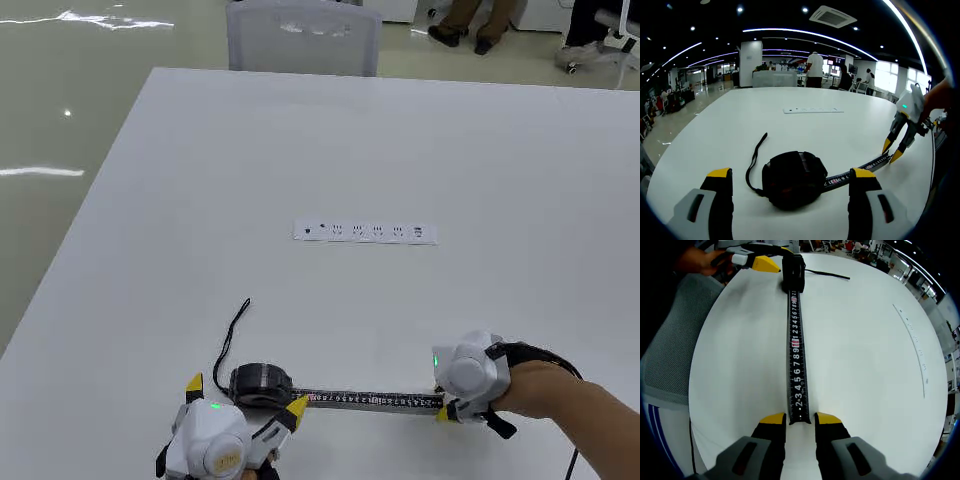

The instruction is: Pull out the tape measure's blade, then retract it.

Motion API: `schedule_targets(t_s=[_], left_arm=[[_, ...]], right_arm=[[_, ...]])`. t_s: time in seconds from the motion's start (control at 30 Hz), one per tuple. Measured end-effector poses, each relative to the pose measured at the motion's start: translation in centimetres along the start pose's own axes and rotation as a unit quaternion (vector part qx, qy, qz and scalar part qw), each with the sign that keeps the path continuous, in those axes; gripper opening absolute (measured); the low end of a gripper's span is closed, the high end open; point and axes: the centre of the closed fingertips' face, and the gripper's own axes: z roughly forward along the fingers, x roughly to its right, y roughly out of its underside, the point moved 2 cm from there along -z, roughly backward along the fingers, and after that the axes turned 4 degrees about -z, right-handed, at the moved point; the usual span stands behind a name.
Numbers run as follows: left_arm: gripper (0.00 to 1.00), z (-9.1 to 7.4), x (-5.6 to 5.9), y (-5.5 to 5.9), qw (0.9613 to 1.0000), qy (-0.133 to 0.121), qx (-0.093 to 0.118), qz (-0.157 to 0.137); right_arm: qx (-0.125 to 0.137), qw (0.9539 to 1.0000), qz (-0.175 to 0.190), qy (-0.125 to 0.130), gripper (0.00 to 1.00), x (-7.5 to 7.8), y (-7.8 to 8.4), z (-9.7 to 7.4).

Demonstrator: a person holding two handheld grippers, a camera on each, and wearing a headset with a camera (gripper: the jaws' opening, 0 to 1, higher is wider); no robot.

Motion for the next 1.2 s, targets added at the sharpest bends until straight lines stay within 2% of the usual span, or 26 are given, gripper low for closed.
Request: schedule_targets(t_s=[0.07, 0.23, 0.3, 0.53, 0.6, 0.67, 0.7, 0.8, 0.87, 0.9, 0.97, 1.0, 1.03, 1.1, 1.2], left_arm=[[0.94, 0.1, -0.1, 0.0, 1.0, 0.0, 0.0, 0.0], [0.94, 0.4, -0.1, 0.1, 1.0, 0.0, -0.001, 0.004], [0.92, 0.6, -0.1, 0.2, 1.0, -0.002, -0.004, 0.004], [0.87, 1.1, 0.1, 0.4, 0.9998, -0.007, -0.014, -0.009], [0.86, 1.4, 0.1, 0.4, 0.9997, -0.012, -0.019, -0.011], [0.86, 1.9, -0.2, 0.8, 0.9991, -0.028, -0.033, -0.004], [0.88, 2.1, -0.3, 0.9, 0.9989, -0.031, -0.034, -0.003], [0.88, 2.6, 0.2, 1.0, 0.9988, -0.033, -0.035, -0.012], [0.87, 2.7, 0.5, 0.9, 0.9987, -0.034, -0.034, -0.014], [0.86, 2.7, 0.6, 0.9, 0.9984, -0.038, -0.038, -0.018], [0.82, 3.0, 0.3, 1.1, 0.9976, -0.043, -0.042, -0.036], [0.77, 3.0, 0.0, 1.0, 0.9973, -0.051, -0.041, -0.034], [0.78, 3.1, -0.3, 0.8, 0.9973, -0.061, -0.035, -0.019], [0.79, 3.3, 0.2, 0.8, 0.9975, -0.053, -0.036, -0.03], [0.76, 3.6, 0.3, 0.7, 0.9977, -0.054, -0.036, -0.018]], right_arm=[[0.0, 1.0, -0.007, -0.005, 0.16, -0.2, 0.1, 0.1], [-0.008, 0.9999, 0.011, 0.001, 0.15, 0.2, 0.2, 0.7], [-0.009, 0.9999, 0.008, 0.0, 0.14, 0.2, 0.2, 0.5], [-0.019, 0.9996, 0.02, -0.004, 0.13, 0.2, 0.0, 0.5], [-0.022, 0.9995, 0.024, -0.005, 0.13, 0.3, 0.1, 0.5], [-0.024, 0.9993, 0.029, -0.004, 0.13, 0.2, 0.1, 0.5], [-0.025, 0.9992, 0.03, -0.004, 0.13, 0.2, 0.1, 0.5], [-0.028, 0.9994, 0.023, -0.001, 0.13, 0.1, 0.1, 0.4], [-0.027, 0.9988, 0.041, 0.001, 0.13, 0.2, 0.1, 0.3], [-0.027, 0.9989, 0.038, 0.002, 0.13, 0.3, 0.0, 0.3], [-0.031, 0.9988, 0.038, 0.002, 0.13, 0.2, 0.0, 0.3], [-0.032, 0.9987, 0.039, 0.001, 0.13, 0.2, 0.0, 0.3], [-0.034, 0.9985, 0.044, 0.0, 0.13, 0.2, 0.0, 0.3], [-0.038, 0.9986, 0.037, 0.001, 0.13, 0.2, 0.0, 0.3], [-0.04, 0.9984, 0.04, 0.001, 0.13, 0.2, 0.1, 0.3]])
